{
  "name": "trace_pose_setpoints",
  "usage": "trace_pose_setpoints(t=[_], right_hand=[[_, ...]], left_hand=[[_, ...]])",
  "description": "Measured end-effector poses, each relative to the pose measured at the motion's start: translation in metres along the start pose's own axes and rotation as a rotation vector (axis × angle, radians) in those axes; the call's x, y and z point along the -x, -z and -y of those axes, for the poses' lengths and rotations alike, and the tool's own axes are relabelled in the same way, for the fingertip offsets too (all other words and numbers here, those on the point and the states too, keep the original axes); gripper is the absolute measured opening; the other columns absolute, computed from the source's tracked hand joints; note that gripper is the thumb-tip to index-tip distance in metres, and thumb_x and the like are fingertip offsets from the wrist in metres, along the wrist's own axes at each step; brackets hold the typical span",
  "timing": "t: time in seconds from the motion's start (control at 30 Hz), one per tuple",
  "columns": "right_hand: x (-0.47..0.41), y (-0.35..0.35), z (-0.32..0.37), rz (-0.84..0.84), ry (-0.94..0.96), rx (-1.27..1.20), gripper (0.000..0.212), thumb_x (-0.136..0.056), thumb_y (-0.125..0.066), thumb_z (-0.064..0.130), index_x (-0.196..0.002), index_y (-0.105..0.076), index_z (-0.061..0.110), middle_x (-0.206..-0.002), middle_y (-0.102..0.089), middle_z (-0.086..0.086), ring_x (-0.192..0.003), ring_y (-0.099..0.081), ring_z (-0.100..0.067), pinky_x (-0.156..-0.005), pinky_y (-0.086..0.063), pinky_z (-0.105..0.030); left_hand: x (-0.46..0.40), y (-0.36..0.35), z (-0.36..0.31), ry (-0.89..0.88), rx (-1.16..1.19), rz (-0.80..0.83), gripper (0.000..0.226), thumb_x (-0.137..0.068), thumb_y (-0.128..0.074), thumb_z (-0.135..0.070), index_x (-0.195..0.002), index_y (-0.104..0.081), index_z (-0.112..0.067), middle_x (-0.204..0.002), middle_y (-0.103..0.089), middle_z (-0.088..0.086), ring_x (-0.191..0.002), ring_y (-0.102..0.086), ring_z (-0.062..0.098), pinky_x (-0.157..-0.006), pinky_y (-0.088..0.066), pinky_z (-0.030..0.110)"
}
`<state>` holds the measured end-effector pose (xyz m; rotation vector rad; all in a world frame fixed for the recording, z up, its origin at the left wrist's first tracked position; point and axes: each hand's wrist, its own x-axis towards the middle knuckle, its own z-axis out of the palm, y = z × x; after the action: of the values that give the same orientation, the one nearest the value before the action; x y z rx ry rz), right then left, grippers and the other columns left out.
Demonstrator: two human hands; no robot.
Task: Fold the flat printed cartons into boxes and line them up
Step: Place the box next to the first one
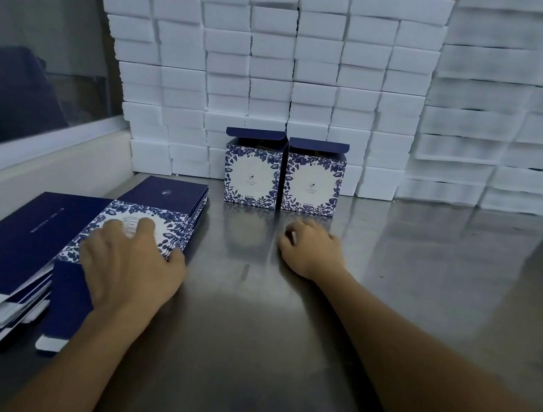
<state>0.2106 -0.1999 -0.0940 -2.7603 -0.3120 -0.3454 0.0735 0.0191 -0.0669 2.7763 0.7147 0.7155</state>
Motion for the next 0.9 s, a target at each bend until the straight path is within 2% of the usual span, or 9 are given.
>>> trace_pose_setpoints(t=[0.1, 0.17, 0.27, 0.33, 0.4, 0.47, 0.67, 0.8, 0.9], right_hand=[[0.016, 0.005, 0.001, -0.009, 0.0, -0.038, 0.03, -0.095, -0.047, 0.04, -0.112, -0.065, 0.022, -0.125, -0.062, -0.005, -0.119, -0.055, -0.029, -0.1, -0.037, -0.04], [0.027, 0.011, 0.001, -0.01, -0.059, -0.163, 0.017, -0.092, -0.055, 0.035, -0.097, -0.068, 0.025, -0.108, -0.069, -0.003, -0.108, -0.061, -0.027, -0.093, -0.044, -0.036], [0.045, 0.023, -0.005, -0.066, -0.185, -0.466, 0.011, -0.09, -0.062, 0.026, -0.08, -0.067, 0.027, -0.077, -0.068, 0.008, -0.088, -0.066, -0.019, -0.077, -0.046, -0.026], [0.06, 0.03, -0.009, -0.103, -0.208, -0.579, 0.013, -0.09, -0.064, 0.024, -0.078, -0.068, 0.025, -0.072, -0.066, 0.014, -0.077, -0.064, -0.011, -0.071, -0.043, -0.023], [0.074, 0.034, -0.012, -0.119, -0.202, -0.636, 0.016, -0.09, -0.064, 0.021, -0.075, -0.069, 0.024, -0.069, -0.069, 0.011, -0.067, -0.063, -0.003, -0.063, -0.043, -0.018], [0.086, 0.037, -0.013, -0.134, -0.204, -0.674, 0.019, -0.089, -0.063, 0.019, -0.071, -0.07, 0.021, -0.066, -0.072, 0.006, -0.061, -0.064, -0.002, -0.055, -0.043, -0.011], [0.103, 0.041, -0.015, -0.141, -0.237, -0.837, 0.02, -0.091, -0.064, 0.018, -0.073, -0.072, 0.019, -0.067, -0.074, 0.003, -0.068, -0.071, -0.014, -0.072, -0.059, -0.032], [0.106, 0.043, -0.017, -0.145, -0.235, -0.927, 0.02, -0.093, -0.065, 0.019, -0.074, -0.071, 0.016, -0.063, -0.072, 0.001, -0.062, -0.068, -0.012, -0.073, -0.063, -0.042], [0.106, 0.043, -0.016, -0.137, -0.241, -0.943, 0.019, -0.093, -0.066, 0.019, -0.075, -0.071, 0.016, -0.063, -0.072, -0.001, -0.064, -0.068, -0.015, -0.076, -0.062, -0.048]], left_hand=[[-0.004, 0.003, 0.01, 0.075, 0.045, 0.062, 0.066, -0.088, -0.054, -0.059, -0.131, -0.052, -0.009, -0.137, -0.046, 0.025, -0.127, -0.04, 0.043, -0.104, -0.036, 0.052], [-0.005, 0.003, 0.012, 0.063, -0.034, 0.084, 0.069, -0.09, -0.045, -0.064, -0.131, -0.049, -0.008, -0.134, -0.051, 0.024, -0.123, -0.047, 0.043, -0.101, -0.037, 0.051], [-0.007, 0.005, 0.012, 0.028, -0.056, 0.056, 0.059, -0.096, -0.041, -0.053, -0.133, -0.047, -0.008, -0.128, -0.058, 0.022, -0.115, -0.054, 0.042, -0.093, -0.039, 0.048], [-0.01, 0.007, 0.015, 0.009, -0.03, 0.034, 0.053, -0.096, -0.046, -0.047, -0.131, -0.049, -0.008, -0.119, -0.063, 0.021, -0.106, -0.059, 0.041, -0.084, -0.041, 0.044], [-0.011, 0.011, 0.018, 0.018, -0.011, 0.05, 0.059, -0.09, -0.051, -0.056, -0.128, -0.051, -0.011, -0.117, -0.064, 0.017, -0.104, -0.06, 0.04, -0.08, -0.04, 0.041], [-0.011, 0.013, 0.019, 0.016, -0.026, 0.077, 0.064, -0.084, -0.052, -0.065, -0.122, -0.055, -0.014, -0.116, -0.064, 0.014, -0.103, -0.06, 0.037, -0.077, -0.038, 0.039], [-0.01, 0.019, 0.016, -0.036, -0.079, 0.123, 0.058, -0.086, -0.05, -0.063, -0.117, -0.061, -0.016, -0.116, -0.065, 0.013, -0.102, -0.06, 0.038, -0.074, -0.04, 0.036], [-0.01, 0.023, 0.015, -0.032, -0.054, 0.11, 0.05, -0.091, -0.043, -0.057, -0.107, -0.062, -0.015, -0.108, -0.065, 0.013, -0.088, -0.054, 0.034, -0.071, -0.035, 0.035], [-0.011, 0.026, 0.012, -0.082, -0.069, 0.071, 0.046, -0.095, -0.04, -0.052, -0.112, -0.059, -0.014, -0.107, -0.065, 0.016, -0.092, -0.057, 0.038, -0.07, -0.034, 0.036]])
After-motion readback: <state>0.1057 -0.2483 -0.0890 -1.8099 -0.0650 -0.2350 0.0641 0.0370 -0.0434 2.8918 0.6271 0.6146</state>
